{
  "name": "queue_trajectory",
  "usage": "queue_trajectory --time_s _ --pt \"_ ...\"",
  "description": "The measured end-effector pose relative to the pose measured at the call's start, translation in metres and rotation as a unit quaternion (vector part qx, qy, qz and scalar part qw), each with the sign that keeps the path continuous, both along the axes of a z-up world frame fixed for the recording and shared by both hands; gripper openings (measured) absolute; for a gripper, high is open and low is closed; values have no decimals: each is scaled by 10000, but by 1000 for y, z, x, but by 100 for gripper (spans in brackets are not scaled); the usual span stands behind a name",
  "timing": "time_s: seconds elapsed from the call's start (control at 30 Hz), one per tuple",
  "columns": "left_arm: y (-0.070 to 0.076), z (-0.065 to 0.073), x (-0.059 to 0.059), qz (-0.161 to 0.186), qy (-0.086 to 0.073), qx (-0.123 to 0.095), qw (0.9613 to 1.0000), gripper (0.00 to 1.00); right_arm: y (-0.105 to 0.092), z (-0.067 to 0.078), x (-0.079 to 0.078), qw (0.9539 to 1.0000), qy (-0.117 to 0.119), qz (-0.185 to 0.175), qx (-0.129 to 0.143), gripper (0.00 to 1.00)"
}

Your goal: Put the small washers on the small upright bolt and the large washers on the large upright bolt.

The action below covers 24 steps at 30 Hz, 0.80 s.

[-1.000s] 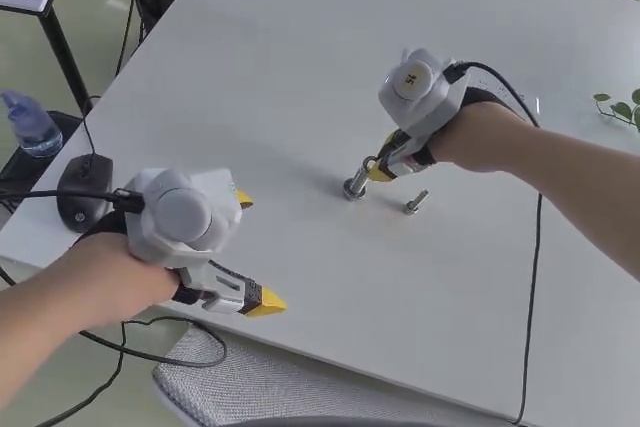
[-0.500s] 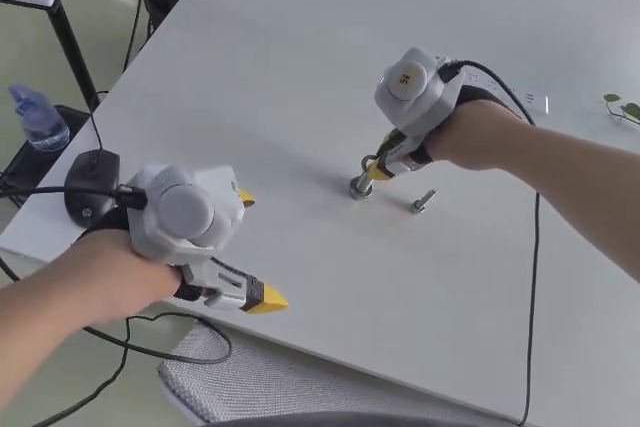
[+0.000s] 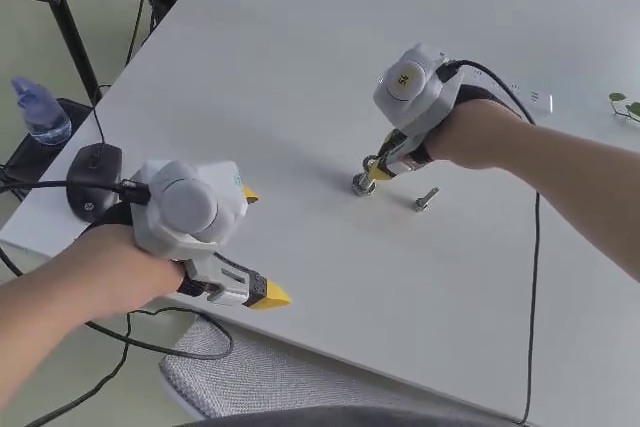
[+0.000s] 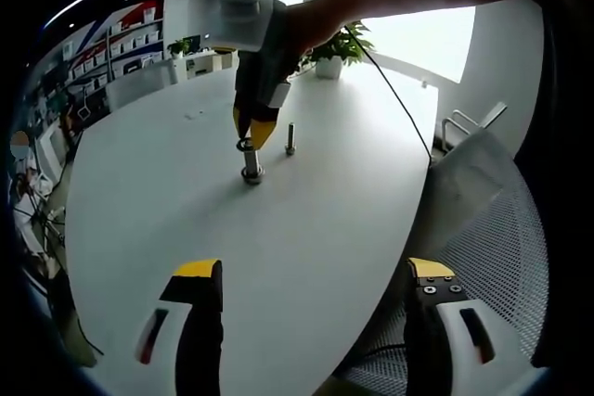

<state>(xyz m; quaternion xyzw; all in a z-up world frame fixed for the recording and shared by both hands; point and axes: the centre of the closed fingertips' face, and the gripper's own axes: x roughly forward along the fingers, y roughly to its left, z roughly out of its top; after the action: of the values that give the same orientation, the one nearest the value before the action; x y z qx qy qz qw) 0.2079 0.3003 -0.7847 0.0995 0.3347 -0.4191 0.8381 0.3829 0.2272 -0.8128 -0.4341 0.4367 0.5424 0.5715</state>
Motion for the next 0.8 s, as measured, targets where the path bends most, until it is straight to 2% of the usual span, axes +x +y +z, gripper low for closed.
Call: queue_trajectory --time_s 0.37,0.8 --pt "2 -3 0 9 37 3 10000 79 0 -5 -5 9999 11 41 -117 21" --pt "7 0 1 111 24 -33 9999 79 0 -20 -1 9997 -1 101 -229 21"
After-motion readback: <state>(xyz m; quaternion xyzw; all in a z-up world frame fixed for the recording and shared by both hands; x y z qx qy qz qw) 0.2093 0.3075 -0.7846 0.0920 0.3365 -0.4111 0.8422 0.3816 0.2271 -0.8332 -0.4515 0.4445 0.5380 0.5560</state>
